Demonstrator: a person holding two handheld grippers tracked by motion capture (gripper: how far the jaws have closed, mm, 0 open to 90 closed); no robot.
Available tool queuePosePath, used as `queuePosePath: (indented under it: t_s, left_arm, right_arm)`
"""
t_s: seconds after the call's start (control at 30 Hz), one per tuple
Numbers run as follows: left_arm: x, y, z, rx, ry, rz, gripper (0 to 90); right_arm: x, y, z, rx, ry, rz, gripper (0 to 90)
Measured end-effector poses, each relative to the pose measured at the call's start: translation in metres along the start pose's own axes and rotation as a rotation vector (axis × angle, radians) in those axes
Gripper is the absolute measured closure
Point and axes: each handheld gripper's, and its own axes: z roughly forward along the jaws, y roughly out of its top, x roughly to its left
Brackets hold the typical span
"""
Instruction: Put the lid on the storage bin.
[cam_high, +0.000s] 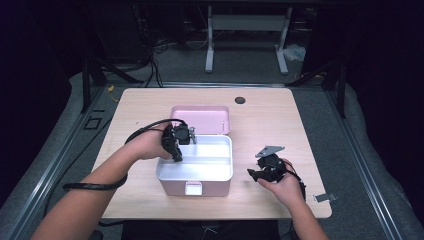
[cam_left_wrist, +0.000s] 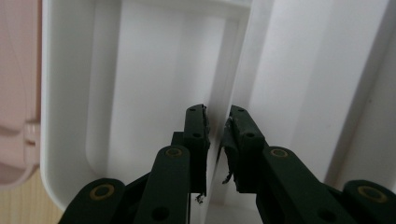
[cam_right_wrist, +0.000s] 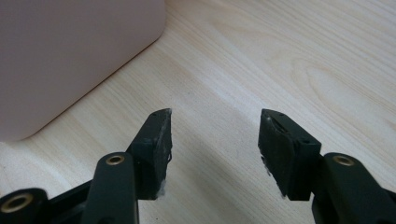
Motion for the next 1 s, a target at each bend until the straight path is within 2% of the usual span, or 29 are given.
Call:
queuePosePath:
  t_s: [0.13,0.33,0.5,0.53,0.6,0.8,0.93,1.0]
  left_arm:
    - [0.002,-0.01,0.0,-0.022,-0.012,-0.023,79.0]
    - [0.003,-0.015,0.0,-0.036,-0.021,-0.053,78.7]
    - [0.001,-0.01,0.0,-0.006,-0.008,-0.058,78.3]
    - [0.001,-0.01,0.001,-0.003,-0.006,-0.059,78.3]
    - [0.001,-0.009,0.001,0.001,-0.003,-0.062,78.2]
    - [0.0,-0.01,0.001,-0.003,0.006,-0.058,77.6]
    - [0.0,-0.011,0.0,-0.011,0.005,-0.062,76.9]
    - [0.0,-0.011,0.0,-0.011,0.013,-0.069,74.7]
  right_arm:
    - [0.0,0.0,0.001,0.004,-0.001,0.0,44.1]
    - [0.001,0.001,0.003,0.006,0.003,0.0,44.1]
    - [0.001,0.001,0.004,0.014,0.009,0.004,43.6]
    - [0.0,0.003,0.004,0.034,0.022,0.005,43.6]
    - [0.001,0.004,0.006,0.02,0.019,0.01,43.4]
    - [0.0,0.016,0.003,0.02,0.023,-0.001,43.4]
    - [-0.002,0.031,0.0,0.021,0.05,0.003,43.2]
    - [-0.002,0.038,0.0,0.031,0.038,-0.009,43.2]
